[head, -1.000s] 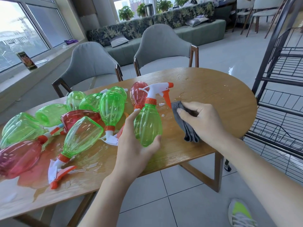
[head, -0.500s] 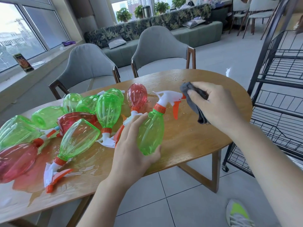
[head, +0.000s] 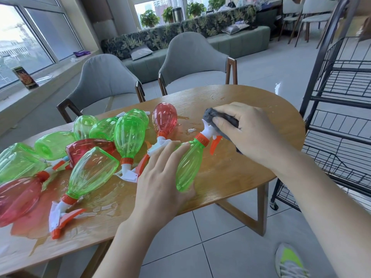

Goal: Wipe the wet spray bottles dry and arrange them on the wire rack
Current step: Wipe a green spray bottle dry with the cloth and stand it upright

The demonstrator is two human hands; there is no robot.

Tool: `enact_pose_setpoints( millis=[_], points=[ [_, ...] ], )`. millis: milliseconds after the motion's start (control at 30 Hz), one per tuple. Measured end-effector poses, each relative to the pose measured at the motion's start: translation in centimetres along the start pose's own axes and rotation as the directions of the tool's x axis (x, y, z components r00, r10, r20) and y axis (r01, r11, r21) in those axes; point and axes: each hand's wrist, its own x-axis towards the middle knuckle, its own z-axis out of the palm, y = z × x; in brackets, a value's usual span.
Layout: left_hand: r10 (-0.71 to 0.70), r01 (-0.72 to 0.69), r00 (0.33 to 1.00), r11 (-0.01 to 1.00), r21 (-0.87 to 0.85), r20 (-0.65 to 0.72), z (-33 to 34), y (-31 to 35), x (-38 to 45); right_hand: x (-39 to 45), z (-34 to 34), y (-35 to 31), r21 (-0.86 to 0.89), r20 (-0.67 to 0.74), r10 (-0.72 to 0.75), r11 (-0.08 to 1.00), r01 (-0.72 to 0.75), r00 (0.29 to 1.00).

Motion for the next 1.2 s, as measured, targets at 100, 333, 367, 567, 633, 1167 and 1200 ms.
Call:
enact_pose_setpoints(
  millis=[100, 333, 367, 567, 633, 1167, 1200],
  points=[
    [0.003, -0.003, 1.000, 1.000, 0.019, 0.001, -0.1, 0.2, 0.1, 0.0, 0.1, -0.3, 0.049, 0.015, 0.012, 0.999, -0.012, 1.000],
    [-0.164, 0.162, 0.986, 0.986, -0.047, -0.045, 0.4, 0.5, 0.0, -1.3, 1.6, -0.9, 0.436, -0.082, 0.166, 0.893, -0.114, 0.983],
    [-0.217, 0.212, 0.975, 0.974, -0.080, -0.051, 0.4, 0.6, -0.1, -1.7, 2.0, -1.0, 0.477, -0.098, 0.199, 0.869, -0.129, 0.975],
    [-0.343, 0.331, 0.939, 0.924, -0.193, -0.029, 0.5, 0.7, -0.5, -2.5, 4.3, -1.3, 0.658, 0.057, 0.443, 0.657, -0.367, 0.895],
    [-0.351, 0.336, 0.936, 0.919, -0.205, -0.038, 0.5, 0.7, -0.6, -2.3, 4.8, -1.3, 0.665, 0.072, 0.468, 0.635, -0.392, 0.881],
    [-0.221, 0.228, 0.974, 0.933, -0.278, 0.054, -0.3, -0.2, -0.6, -1.9, 6.1, -2.1, 0.829, 0.132, 0.568, 0.386, -0.405, 0.812],
    [-0.214, 0.231, 0.973, 0.920, -0.318, 0.088, -0.8, -0.4, -0.5, -1.9, 6.0, -2.3, 0.831, 0.135, 0.573, 0.379, -0.407, 0.808]
  ],
)
